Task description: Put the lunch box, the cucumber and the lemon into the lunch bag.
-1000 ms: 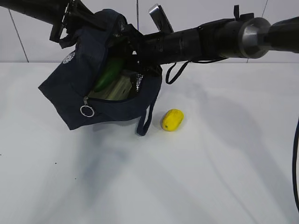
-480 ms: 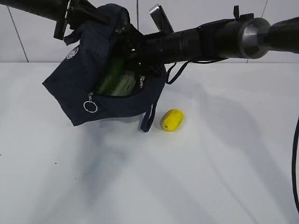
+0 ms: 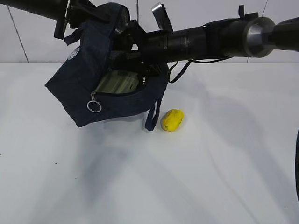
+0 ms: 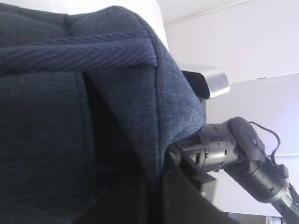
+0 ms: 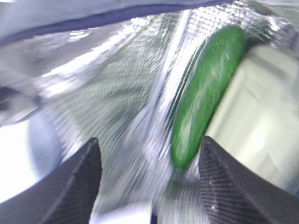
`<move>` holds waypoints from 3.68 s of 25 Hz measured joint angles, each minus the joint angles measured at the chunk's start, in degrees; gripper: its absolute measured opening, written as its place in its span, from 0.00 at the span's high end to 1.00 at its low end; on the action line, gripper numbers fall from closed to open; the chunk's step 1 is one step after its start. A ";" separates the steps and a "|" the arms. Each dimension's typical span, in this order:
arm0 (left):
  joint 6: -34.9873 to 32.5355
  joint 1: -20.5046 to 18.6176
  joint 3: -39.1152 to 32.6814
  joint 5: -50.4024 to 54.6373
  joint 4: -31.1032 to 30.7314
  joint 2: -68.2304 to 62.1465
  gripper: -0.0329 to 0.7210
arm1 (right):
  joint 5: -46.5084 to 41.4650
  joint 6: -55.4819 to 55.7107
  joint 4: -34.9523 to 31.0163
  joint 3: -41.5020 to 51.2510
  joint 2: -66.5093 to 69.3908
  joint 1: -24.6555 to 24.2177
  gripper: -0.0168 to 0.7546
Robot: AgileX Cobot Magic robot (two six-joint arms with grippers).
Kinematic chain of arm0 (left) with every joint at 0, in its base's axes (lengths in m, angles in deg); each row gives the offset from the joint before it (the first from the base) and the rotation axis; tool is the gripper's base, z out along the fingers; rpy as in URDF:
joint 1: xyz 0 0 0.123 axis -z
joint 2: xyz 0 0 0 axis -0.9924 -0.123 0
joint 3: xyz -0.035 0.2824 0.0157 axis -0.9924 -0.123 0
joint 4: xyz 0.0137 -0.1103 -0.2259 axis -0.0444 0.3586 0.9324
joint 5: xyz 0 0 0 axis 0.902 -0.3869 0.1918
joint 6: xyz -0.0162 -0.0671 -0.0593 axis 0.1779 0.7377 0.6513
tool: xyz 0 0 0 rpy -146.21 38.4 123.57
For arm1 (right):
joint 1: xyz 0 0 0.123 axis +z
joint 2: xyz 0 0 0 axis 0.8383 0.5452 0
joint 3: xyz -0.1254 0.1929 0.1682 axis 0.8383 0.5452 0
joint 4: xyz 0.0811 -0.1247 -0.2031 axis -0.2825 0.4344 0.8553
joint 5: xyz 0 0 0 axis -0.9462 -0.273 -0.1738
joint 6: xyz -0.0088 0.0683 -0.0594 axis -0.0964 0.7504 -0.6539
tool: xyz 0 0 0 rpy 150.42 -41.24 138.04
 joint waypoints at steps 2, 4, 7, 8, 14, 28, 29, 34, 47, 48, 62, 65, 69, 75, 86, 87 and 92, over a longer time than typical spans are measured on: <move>0.00 -0.46 0.00 0.00 0.13 0.00 0.97 | -4.13 -0.11 -0.37 0.00 0.00 -1.41 0.27; 0.00 -0.99 0.00 0.00 0.13 0.00 0.97 | -7.81 -0.11 -0.37 0.00 0.00 -3.56 0.30; 0.00 -1.70 0.00 0.00 0.13 0.00 0.97 | -13.76 -0.11 -0.37 0.00 0.00 -6.86 0.32; 0.07 -1.86 0.00 0.00 0.13 0.00 0.97 | -15.97 -0.11 -0.37 0.00 0.00 -7.73 0.33; 2.03 -2.11 0.00 0.00 0.13 0.00 0.97 | -18.97 1.56 3.81 0.00 -0.47 -10.57 0.33; 5.22 -1.41 0.11 0.00 10.79 -2.93 0.97 | -21.70 29.29 57.80 -0.84 -14.12 -11.03 0.33; 5.47 -1.31 0.11 -0.12 10.79 -3.84 0.97 | -21.72 31.11 61.07 -0.84 -14.81 -11.03 0.33; 7.16 -1.31 0.11 -0.86 10.93 -8.22 0.97 | -21.94 37.76 69.53 -0.84 -16.10 -8.89 0.33; 8.33 -9.39 0.24 0.02 3.96 -11.12 0.97 | -21.02 49.53 72.75 -0.84 -9.60 -3.60 0.33; 8.71 -10.59 0.24 0.02 2.38 -11.12 0.97 | -20.74 49.90 72.87 -0.84 -8.75 -3.60 0.33; 10.97 -15.27 0.31 0.36 -9.94 -11.12 0.97 | -8.77 56.42 68.65 -0.84 -1.91 -3.52 0.33; 10.97 -15.27 0.31 0.36 -10.08 -11.12 0.97 | -6.93 57.04 68.44 -0.84 -1.77 -3.52 0.33; 10.97 -15.27 0.31 0.36 -10.13 -11.12 0.97 | -6.55 57.46 67.78 -0.84 -0.30 -3.52 0.33; 10.97 -15.27 0.31 0.36 -10.13 -11.12 0.97 | -5.50 57.72 67.21 -0.84 1.60 -2.74 0.33; 10.97 -15.27 0.31 0.36 -10.21 -11.12 0.97 | -4.19 57.86 67.10 -0.84 2.08 -2.17 0.33; 10.97 -15.27 0.31 0.36 -10.21 -11.12 0.97 | -4.19 57.86 67.21 -0.84 2.08 -2.17 0.33; 11.06 -15.27 0.31 0.36 -10.21 -11.12 0.97 | -4.65 57.90 68.54 -0.84 2.93 -2.17 0.33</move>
